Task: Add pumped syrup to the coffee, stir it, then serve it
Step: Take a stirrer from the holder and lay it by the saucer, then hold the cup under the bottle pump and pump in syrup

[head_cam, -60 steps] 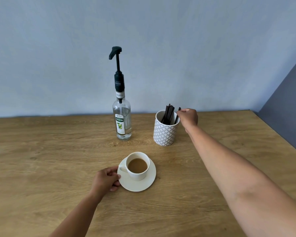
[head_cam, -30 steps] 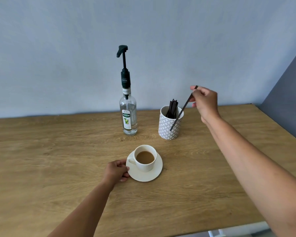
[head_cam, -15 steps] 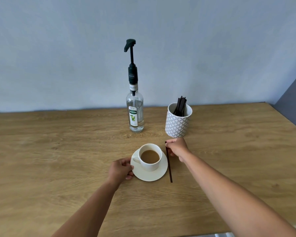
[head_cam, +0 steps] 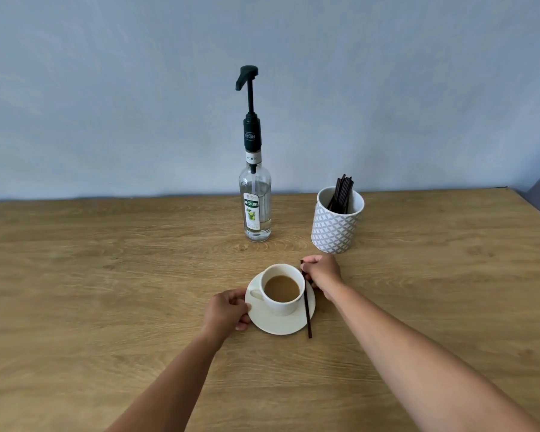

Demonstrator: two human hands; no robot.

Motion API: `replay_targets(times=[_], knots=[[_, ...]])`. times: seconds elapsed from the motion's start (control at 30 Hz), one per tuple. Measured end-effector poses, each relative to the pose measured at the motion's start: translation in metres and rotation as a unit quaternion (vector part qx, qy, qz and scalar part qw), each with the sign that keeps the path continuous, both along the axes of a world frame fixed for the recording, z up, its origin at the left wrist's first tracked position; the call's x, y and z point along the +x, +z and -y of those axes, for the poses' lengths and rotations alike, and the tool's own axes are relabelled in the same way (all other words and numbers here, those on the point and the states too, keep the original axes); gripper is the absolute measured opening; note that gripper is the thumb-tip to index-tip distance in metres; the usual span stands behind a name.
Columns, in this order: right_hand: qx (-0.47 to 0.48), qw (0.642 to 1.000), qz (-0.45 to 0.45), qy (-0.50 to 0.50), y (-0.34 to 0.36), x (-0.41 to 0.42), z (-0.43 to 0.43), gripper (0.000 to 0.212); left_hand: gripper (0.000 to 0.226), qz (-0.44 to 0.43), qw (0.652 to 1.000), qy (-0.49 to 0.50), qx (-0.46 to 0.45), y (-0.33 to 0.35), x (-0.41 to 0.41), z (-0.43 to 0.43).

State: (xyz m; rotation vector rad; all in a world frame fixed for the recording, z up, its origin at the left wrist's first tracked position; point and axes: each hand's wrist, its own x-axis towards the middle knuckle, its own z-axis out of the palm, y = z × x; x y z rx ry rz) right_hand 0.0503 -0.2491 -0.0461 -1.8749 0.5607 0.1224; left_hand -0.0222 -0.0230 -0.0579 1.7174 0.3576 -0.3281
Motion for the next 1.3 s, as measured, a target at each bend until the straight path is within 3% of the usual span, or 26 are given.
replay_targets(times=[0.37, 0.53, 0.73, 0.87, 0.97, 1.3], knots=[[0.002, 1.0, -0.001, 0.01, 0.005, -0.007, 0.005, 0.017, 0.03, 0.004, 1.0, 0.009, 0.013, -0.001, 0.0, 0.0], [-0.039, 0.998, 0.051, 0.028, 0.013, -0.024, 0.014, 0.028, 0.03, 0.061, 0.996, 0.038, 0.059, 0.003, -0.001, -0.005], [-0.095, 0.973, 0.045, 0.205, 0.03, -0.058, 0.023, 0.063, 0.03, 0.102, 0.993, -0.049, -0.02, 0.012, -0.004, -0.014], [-0.114, 0.954, 0.012, 0.276, 0.027, -0.077, 0.019, 0.098, 0.026, 0.087, 0.992, -0.086, -0.024, 0.013, -0.004, -0.01], [-0.109, 0.96, 0.01, 0.259, 0.021, -0.083, 0.009, 0.116, 0.021, 0.074, 0.994, -0.073, -0.027, 0.011, -0.003, -0.004], [-0.11, 0.976, 0.06, 0.177, 0.004, -0.087, -0.016, 0.111, 0.011, 0.065, 0.992, -0.105, -0.006, 0.021, 0.002, 0.0]])
